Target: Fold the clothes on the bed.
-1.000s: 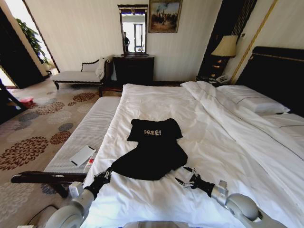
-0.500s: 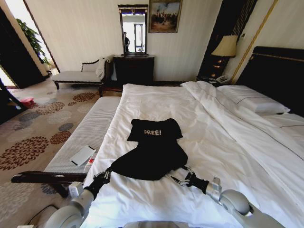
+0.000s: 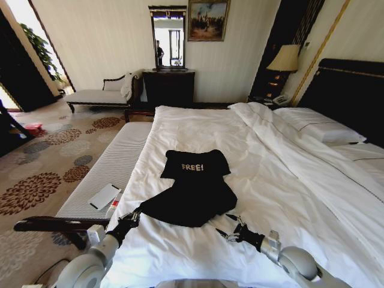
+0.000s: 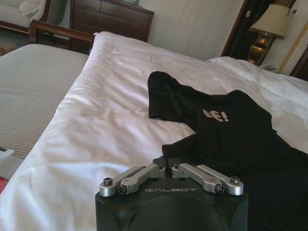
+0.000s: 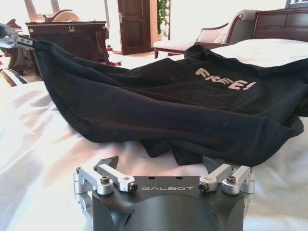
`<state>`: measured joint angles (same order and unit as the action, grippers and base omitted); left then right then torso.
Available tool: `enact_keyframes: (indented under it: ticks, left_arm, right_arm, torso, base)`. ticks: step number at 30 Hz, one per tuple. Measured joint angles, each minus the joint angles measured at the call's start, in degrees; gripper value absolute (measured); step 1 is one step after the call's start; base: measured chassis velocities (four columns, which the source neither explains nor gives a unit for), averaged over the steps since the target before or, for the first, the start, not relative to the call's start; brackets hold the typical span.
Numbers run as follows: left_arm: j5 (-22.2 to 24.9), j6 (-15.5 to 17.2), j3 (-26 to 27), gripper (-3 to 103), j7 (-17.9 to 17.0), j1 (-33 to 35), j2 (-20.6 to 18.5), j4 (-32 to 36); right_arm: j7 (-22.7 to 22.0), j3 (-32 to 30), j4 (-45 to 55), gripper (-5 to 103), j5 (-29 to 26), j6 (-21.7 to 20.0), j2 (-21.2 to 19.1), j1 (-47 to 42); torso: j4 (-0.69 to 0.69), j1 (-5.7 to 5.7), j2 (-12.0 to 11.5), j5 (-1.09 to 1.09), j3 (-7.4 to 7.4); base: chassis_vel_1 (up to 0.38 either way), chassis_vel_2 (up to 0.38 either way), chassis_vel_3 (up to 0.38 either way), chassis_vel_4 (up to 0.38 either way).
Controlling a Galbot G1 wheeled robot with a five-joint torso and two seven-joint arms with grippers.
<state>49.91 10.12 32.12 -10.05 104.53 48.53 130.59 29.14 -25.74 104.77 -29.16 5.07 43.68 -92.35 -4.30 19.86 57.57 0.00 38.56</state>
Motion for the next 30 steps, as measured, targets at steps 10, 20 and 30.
enact_keyframes:
  ticks: [10,20,30]
  left_arm:
    - [-0.03,0.22,-0.41,0,-0.5,-0.62,-1.02,-0.28]
    - [0.25,0.23,0.23,0,-0.48,-0.01,-1.09,-0.12]
    - [-0.29,0.21,-0.23,0,-0.46,1.05,-0.54,-0.16]
  right_arm:
    - [-0.96,5.12,-3.2,98,-1.05,-0.83,-0.48,5.39]
    - [-1.07,7.05,-6.52,98,-1.71,-0.94,-1.11,8.96]
    - [-2.59,9.54,-8.35,74,-2.28,-1.15,-1.03,11.58]
  torso:
    - [-0.01,0.0,0.0,0.01,0.0]
    - [-0.02,0.0,0.0,0.0,0.0]
    - [-0.01,0.0,0.0,0.0,0.0]
  base:
    - [0.0,0.0,0.0,0.0]
    - [0.0,0.0,0.0,0.0]
    - [0.0,0.0,0.0,0.0]
